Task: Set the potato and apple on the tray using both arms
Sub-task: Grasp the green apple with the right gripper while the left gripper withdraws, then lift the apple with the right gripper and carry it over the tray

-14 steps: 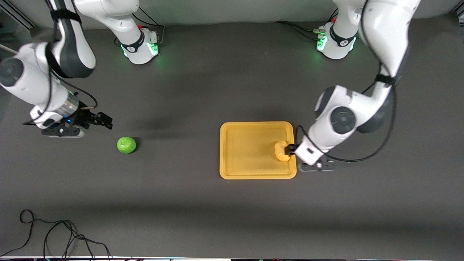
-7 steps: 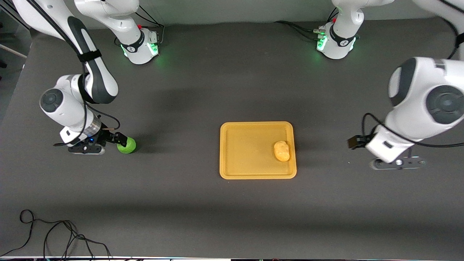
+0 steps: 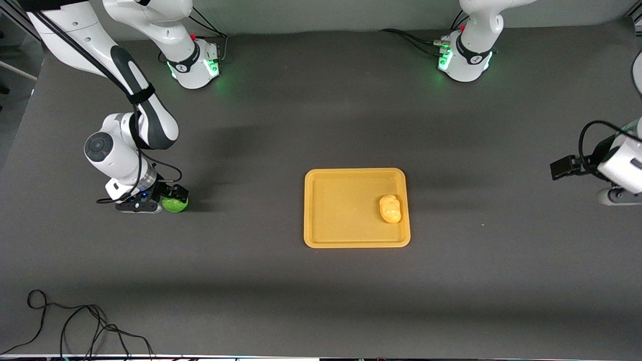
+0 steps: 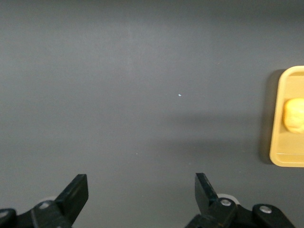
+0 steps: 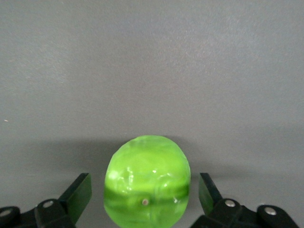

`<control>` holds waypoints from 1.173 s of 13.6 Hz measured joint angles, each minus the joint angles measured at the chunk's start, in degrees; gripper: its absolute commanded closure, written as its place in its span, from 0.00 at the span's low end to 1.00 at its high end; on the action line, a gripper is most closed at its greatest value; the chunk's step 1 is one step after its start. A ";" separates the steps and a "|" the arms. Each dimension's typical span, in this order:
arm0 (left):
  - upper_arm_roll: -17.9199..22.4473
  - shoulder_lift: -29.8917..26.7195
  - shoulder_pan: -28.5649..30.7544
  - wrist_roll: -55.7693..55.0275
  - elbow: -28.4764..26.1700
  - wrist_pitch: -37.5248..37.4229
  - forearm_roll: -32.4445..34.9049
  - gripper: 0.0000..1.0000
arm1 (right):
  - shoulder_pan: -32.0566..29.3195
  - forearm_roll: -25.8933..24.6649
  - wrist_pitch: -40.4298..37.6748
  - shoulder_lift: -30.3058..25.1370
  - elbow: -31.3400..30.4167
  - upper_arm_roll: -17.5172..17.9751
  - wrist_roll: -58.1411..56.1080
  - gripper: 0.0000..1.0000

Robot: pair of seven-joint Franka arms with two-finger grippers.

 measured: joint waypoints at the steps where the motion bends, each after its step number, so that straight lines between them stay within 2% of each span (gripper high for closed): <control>1: -0.01 -1.79 0.40 0.00 -0.03 -0.13 -1.37 0.00 | -0.06 0.00 0.01 0.41 -0.02 -0.04 0.00 0.12; 2: 0.01 -3.40 0.93 0.01 -0.10 -0.40 -2.43 0.00 | -0.14 0.00 0.01 0.76 -0.04 -0.09 0.00 0.37; 3: 0.01 -4.78 1.31 0.04 -0.34 -1.05 -2.95 0.00 | -0.18 0.00 0.01 1.09 -0.05 -0.14 0.00 0.54; 4: 0.00 -5.64 1.44 0.04 -0.76 -1.64 -3.19 0.00 | -0.19 0.00 0.01 1.23 -0.01 -0.16 -0.01 0.61; 7: -0.38 -6.29 1.45 0.06 -2.14 -2.20 -3.45 0.00 | -0.19 0.00 -0.73 0.85 0.66 -0.16 -0.06 0.62; 9: -0.58 -6.31 1.44 0.06 -2.70 -2.13 -3.57 0.00 | -0.19 0.00 -6.23 -1.16 2.91 -0.16 -0.10 0.62; 12: -0.49 -6.31 1.69 0.06 -3.03 -2.07 -3.86 0.00 | -0.18 0.00 -26.30 -7.71 12.19 -0.16 -0.67 0.61; 16: -0.53 -6.56 1.73 0.06 -3.06 -2.00 -4.05 0.00 | -0.09 0.04 -54.10 -12.33 31.70 -0.10 -1.93 0.61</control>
